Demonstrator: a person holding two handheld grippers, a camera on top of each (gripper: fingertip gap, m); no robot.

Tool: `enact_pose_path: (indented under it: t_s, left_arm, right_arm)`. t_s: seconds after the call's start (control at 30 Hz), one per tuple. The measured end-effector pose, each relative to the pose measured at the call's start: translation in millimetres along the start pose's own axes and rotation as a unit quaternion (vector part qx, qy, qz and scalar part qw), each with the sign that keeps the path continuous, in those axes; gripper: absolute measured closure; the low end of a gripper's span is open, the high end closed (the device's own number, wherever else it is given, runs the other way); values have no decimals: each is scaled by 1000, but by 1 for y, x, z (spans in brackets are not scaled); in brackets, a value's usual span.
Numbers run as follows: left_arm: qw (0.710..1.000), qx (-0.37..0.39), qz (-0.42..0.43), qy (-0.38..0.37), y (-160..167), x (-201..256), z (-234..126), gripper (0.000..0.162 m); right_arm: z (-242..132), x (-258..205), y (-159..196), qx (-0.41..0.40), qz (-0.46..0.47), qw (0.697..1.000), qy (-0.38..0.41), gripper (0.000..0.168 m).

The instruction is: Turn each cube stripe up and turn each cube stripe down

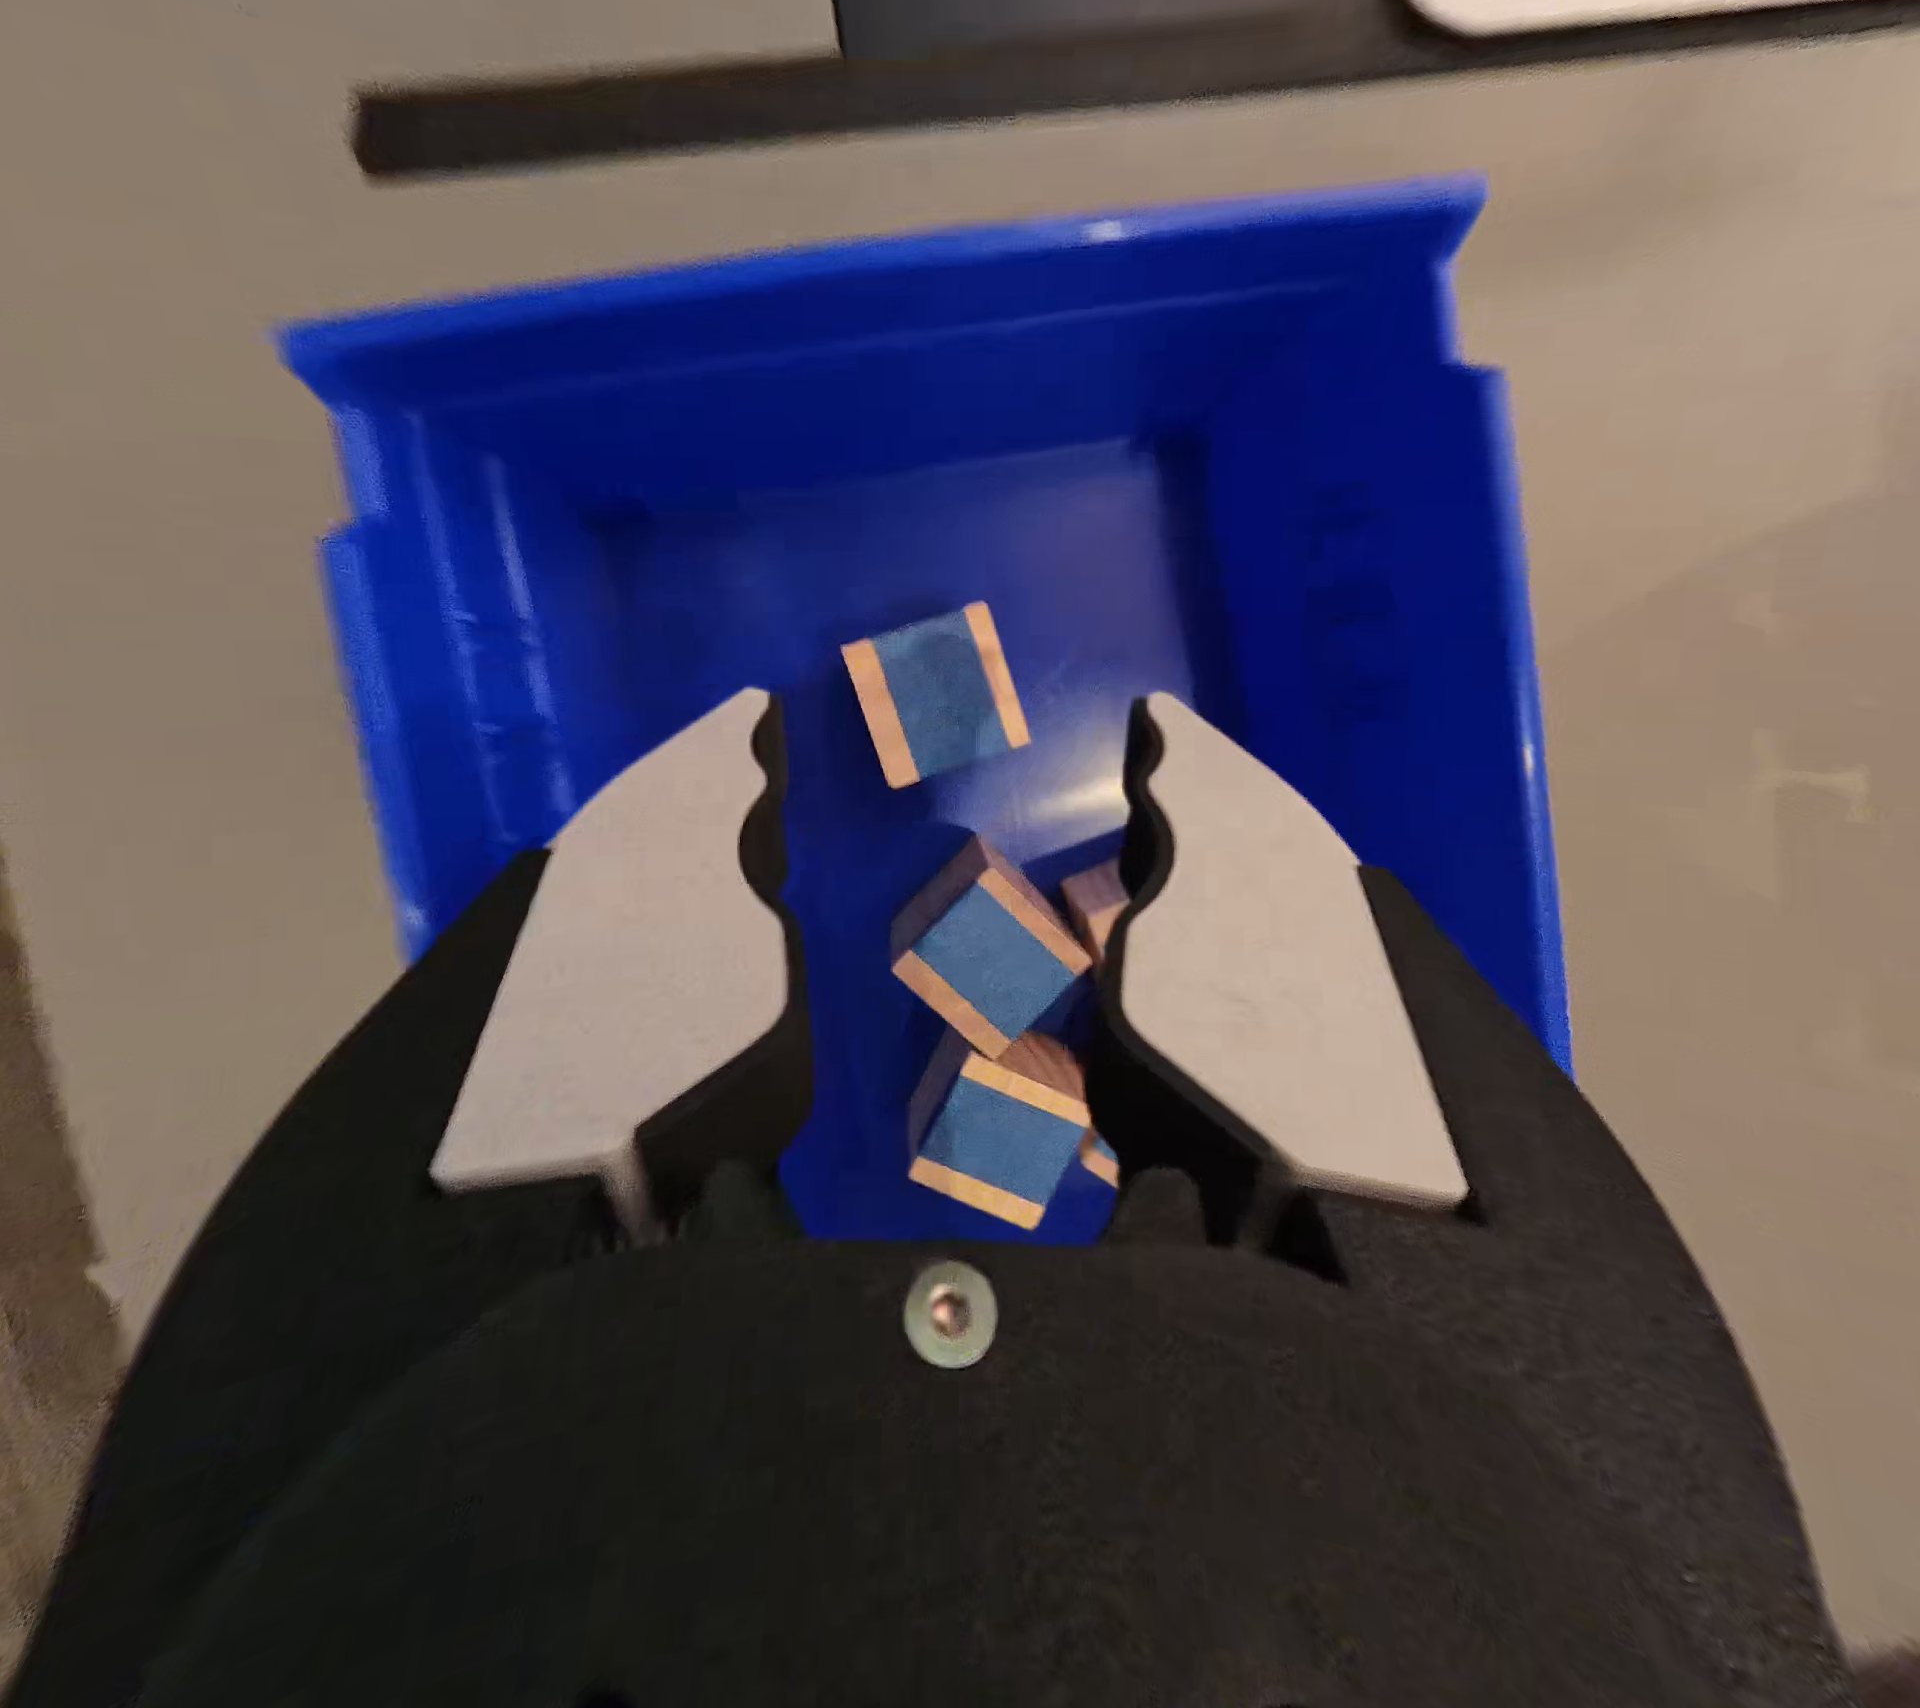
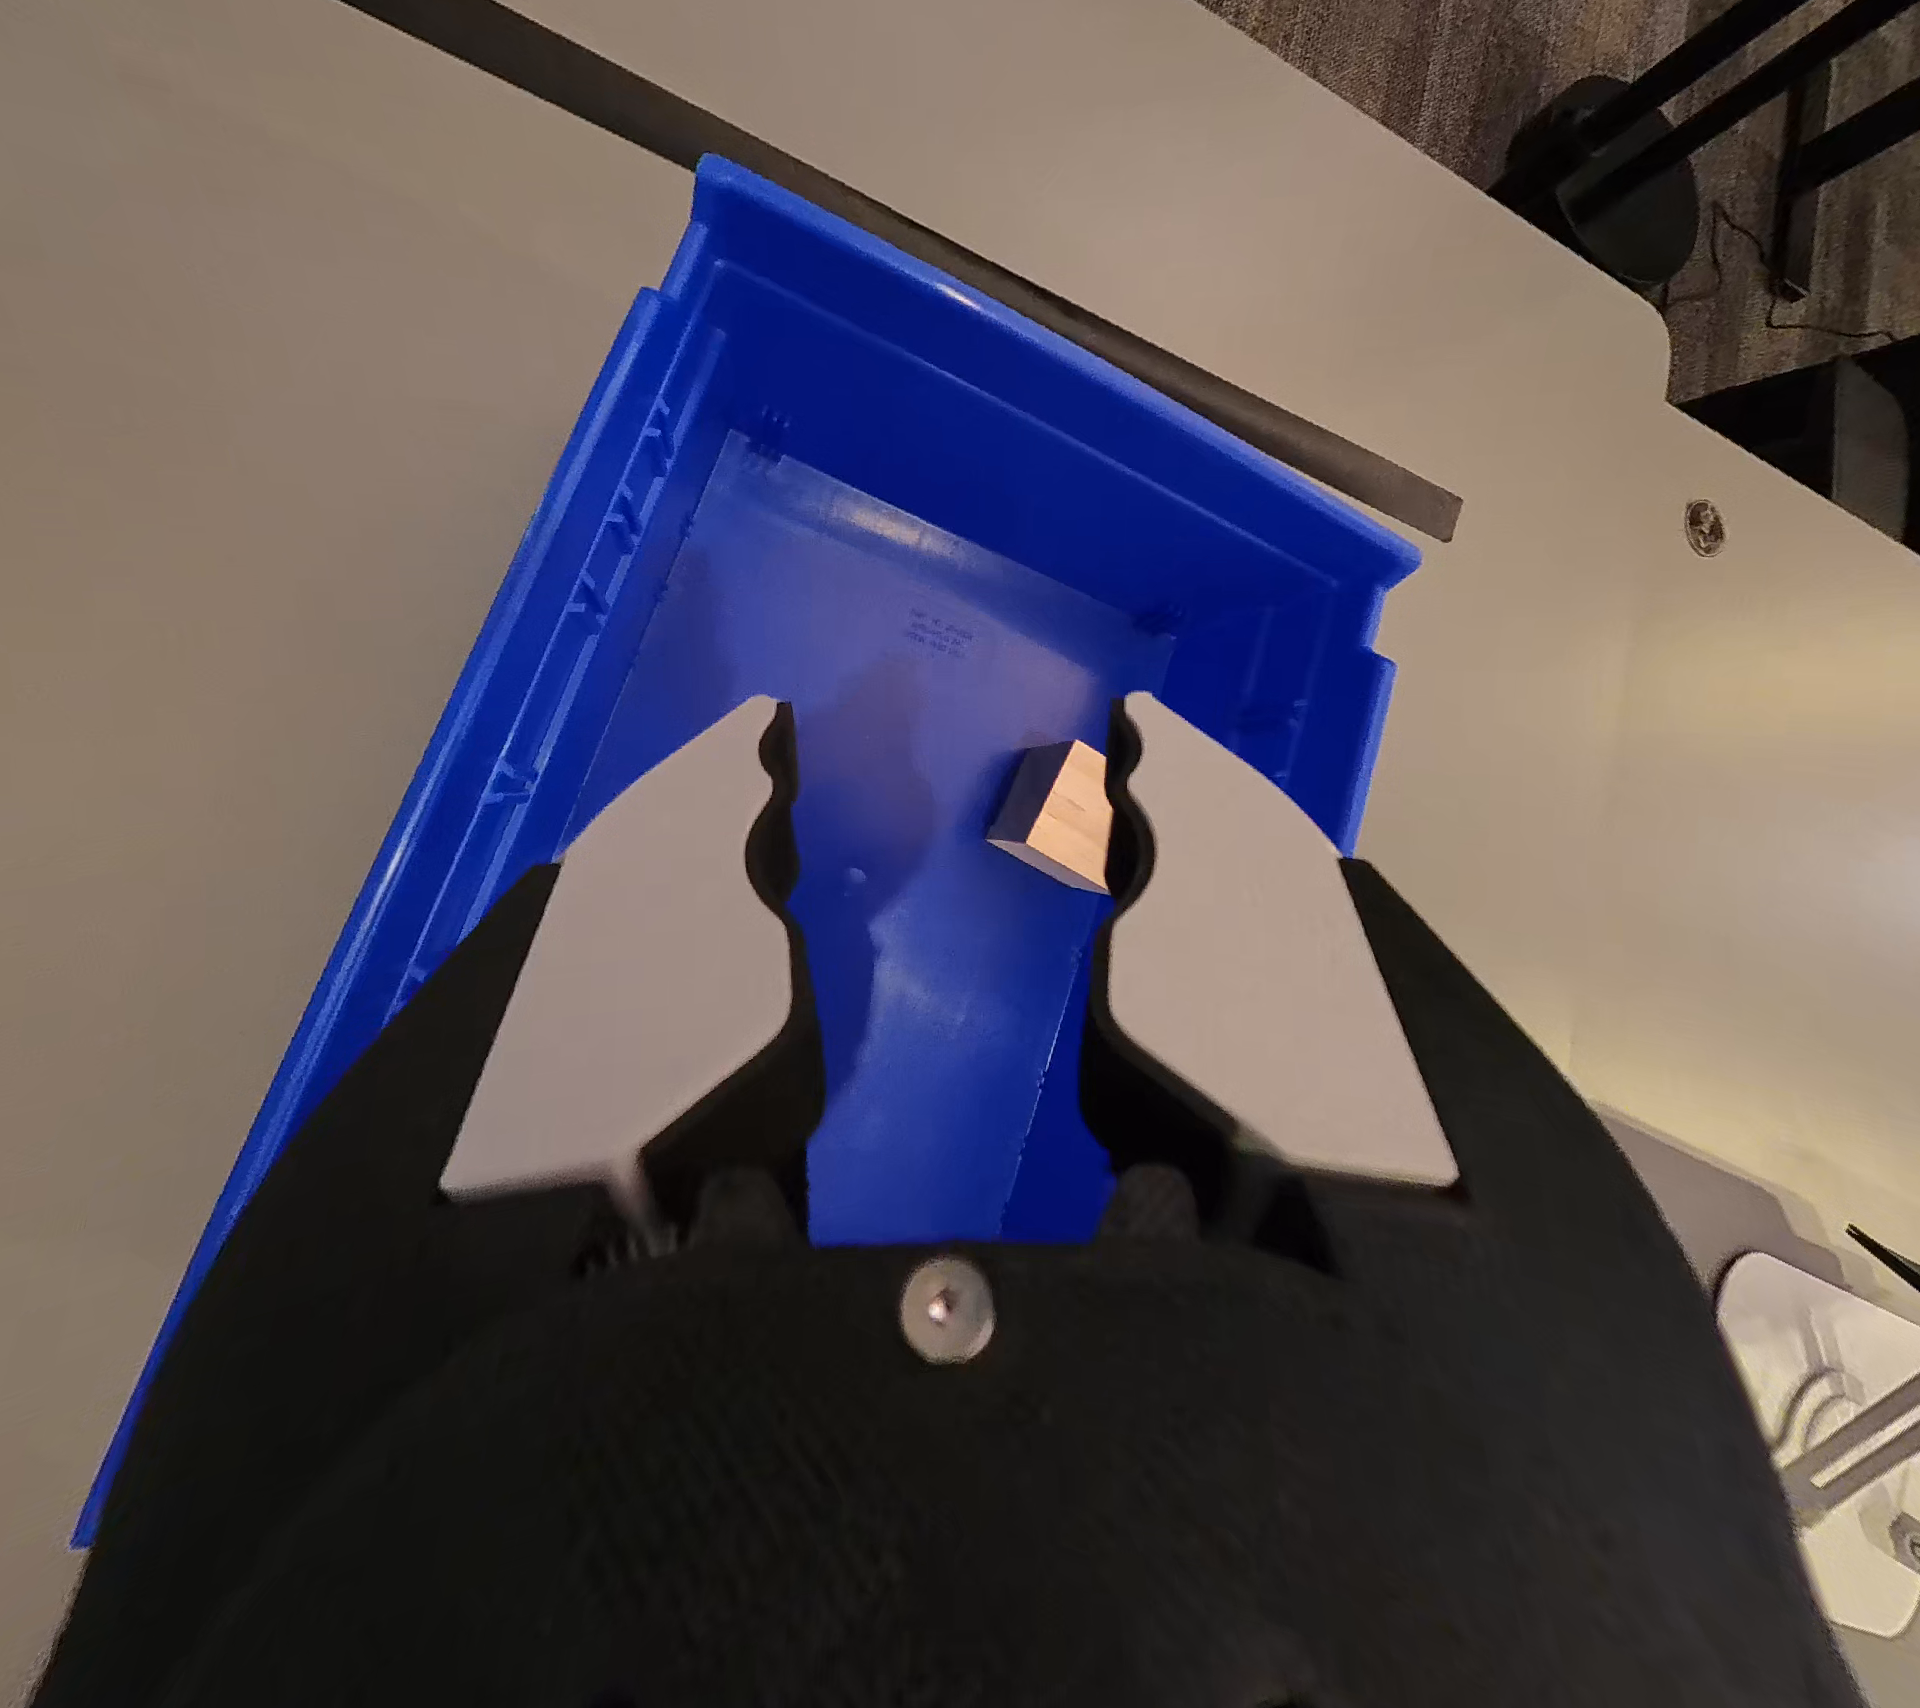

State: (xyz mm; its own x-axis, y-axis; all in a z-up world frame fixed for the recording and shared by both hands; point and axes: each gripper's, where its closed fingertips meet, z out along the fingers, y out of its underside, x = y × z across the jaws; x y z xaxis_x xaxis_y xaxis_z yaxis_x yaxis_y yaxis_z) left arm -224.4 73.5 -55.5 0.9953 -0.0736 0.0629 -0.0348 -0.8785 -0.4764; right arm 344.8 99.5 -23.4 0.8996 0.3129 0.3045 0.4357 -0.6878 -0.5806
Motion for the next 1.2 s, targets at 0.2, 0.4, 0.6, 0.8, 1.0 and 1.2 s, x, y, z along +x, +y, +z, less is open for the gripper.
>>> enact_pose_path:
  t_s: [0.2, 0.4, 0.6, 0.8, 1.0, 1.2]
  left_arm:
    - [991, -97, -68, 55, 25, 8, 40, 97]
    - [990, -132, -57, -12, 35, -10, 58, 90]
    - [988, -148, -48, -21, 38, -6, 71, 99]
    - [986, -156, -35, -42, 40, -9, 76, 112]
    - [985, -165, -17, -40, 42, -8, 75, 113]
    - [986, -164, 2, -37, 40, -8, 65, 113]
  right_arm:
    - [5, -7, 3, -16, -21, 1000, -2, 109]
    - [9, -20, 3, -25, -46, 999, -7, 108]
    - [13, -27, 7, -43, -64, 997, -10, 108]
    - [14, -32, 7, -47, -75, 996, -13, 108]
    - [14, -33, 8, -50, -80, 995, -11, 108]
    - [9, -33, 3, -39, -86, 996, 2, 108]
